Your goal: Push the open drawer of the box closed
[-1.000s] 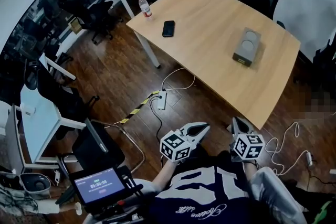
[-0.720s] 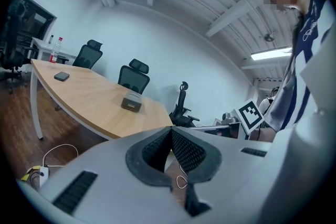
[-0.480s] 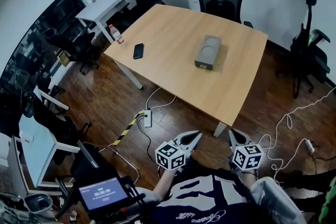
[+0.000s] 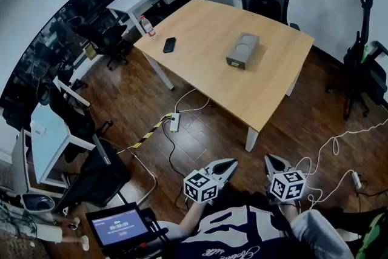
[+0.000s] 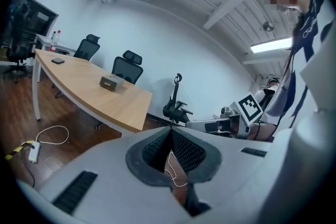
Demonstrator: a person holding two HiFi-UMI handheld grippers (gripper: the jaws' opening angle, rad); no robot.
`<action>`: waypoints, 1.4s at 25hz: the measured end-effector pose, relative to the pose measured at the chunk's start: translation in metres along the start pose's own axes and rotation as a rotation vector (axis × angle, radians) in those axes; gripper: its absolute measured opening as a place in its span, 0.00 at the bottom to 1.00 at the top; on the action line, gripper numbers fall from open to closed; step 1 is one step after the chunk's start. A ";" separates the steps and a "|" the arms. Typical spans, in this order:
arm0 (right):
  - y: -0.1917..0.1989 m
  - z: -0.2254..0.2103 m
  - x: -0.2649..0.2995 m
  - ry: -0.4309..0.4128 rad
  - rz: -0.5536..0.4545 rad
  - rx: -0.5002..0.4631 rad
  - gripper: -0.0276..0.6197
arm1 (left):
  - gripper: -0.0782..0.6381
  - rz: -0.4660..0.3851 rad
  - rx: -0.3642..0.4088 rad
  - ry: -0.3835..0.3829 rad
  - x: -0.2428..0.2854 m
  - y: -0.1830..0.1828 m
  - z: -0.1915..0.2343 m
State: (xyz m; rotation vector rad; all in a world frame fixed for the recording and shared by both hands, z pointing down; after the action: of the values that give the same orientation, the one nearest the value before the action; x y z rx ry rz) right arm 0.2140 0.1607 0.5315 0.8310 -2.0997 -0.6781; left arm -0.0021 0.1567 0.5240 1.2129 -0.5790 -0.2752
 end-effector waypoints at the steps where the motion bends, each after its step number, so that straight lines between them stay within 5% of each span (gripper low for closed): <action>1: 0.003 0.003 -0.004 -0.018 0.012 -0.014 0.04 | 0.11 -0.004 -0.005 -0.013 -0.003 0.003 -0.008; 11: 0.027 0.035 -0.025 -0.163 0.093 -0.104 0.04 | 0.11 -0.057 -0.044 -0.131 -0.040 0.017 -0.052; 23: 0.027 0.062 -0.001 -0.254 0.098 -0.143 0.04 | 0.11 -0.089 -0.022 -0.173 -0.065 0.018 -0.045; 35: 0.015 0.050 0.004 -0.243 0.076 -0.160 0.04 | 0.11 -0.088 0.011 -0.127 -0.041 0.008 -0.033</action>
State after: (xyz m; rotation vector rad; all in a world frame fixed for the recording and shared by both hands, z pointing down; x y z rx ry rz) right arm 0.1672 0.1768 0.5149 0.6019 -2.2434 -0.9316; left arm -0.0182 0.2060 0.5124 1.2397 -0.6381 -0.4265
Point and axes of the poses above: the fingertips, and each gripper's own axes: x forward along the fingers, z to its left, y out of its underside, the point moved 8 cm from there along -x, backward along the fingers, and after that the axes turned 13 degrees about x, right-handed, at the moved point
